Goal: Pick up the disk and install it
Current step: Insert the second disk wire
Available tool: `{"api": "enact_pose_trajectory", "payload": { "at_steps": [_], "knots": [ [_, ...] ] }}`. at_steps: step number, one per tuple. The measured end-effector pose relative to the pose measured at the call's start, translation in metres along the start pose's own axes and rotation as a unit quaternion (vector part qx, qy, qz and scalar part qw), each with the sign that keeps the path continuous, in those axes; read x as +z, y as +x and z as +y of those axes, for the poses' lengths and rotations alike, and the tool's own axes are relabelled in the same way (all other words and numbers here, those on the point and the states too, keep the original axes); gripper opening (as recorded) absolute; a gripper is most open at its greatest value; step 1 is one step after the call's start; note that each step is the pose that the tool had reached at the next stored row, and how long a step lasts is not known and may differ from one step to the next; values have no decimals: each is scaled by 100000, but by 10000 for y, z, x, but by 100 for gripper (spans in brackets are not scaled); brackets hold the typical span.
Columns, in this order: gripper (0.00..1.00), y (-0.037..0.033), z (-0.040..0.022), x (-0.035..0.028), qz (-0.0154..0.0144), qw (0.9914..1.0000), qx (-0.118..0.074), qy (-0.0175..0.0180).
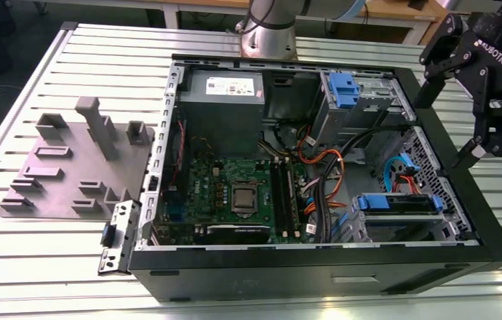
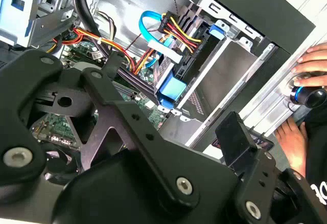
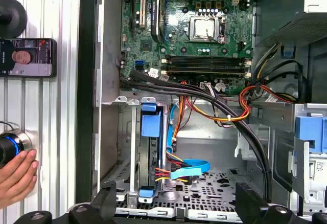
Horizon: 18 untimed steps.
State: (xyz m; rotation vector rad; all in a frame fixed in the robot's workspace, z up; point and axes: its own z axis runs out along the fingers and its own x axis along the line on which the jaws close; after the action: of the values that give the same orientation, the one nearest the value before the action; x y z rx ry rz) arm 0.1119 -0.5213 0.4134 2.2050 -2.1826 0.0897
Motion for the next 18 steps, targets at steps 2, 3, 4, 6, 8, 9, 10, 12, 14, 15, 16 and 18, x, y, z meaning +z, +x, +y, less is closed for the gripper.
{"api": "enact_pose_trajectory", "payload": {
  "at_steps": [2, 3, 4, 6, 8, 9, 10, 12, 14, 15, 16, 18],
  "knots": [
    [99, 0, 0, 5, -775, 99997, 13, 8],
    [99, 0, 0, 5, -795, 99997, 12, 8],
    [99, 0, 0, 5, -807, 99997, 12, 8],
    [99, 0, 0, 6, -898, 99996, 13, 9],
    [99, 0, 0, 7, -991, 99995, 12, 11],
    [99, 0, 0, 7, -1015, 99995, 15, 12],
    [99, 0, 0, 7, -1054, 99994, 15, 10],
    [99, -1, 0, 7, -1086, 99994, 15, 11],
    [99, 0, 0, 7, -1117, 99994, 16, 13],
    [99, 0, 0, 8, -1131, 99994, 17, 11],
    [99, -1, 0, 8, -1145, 99993, 17, 11],
    [99, -1, 0, 8, -1172, 99993, 18, 12]
  ]
}}
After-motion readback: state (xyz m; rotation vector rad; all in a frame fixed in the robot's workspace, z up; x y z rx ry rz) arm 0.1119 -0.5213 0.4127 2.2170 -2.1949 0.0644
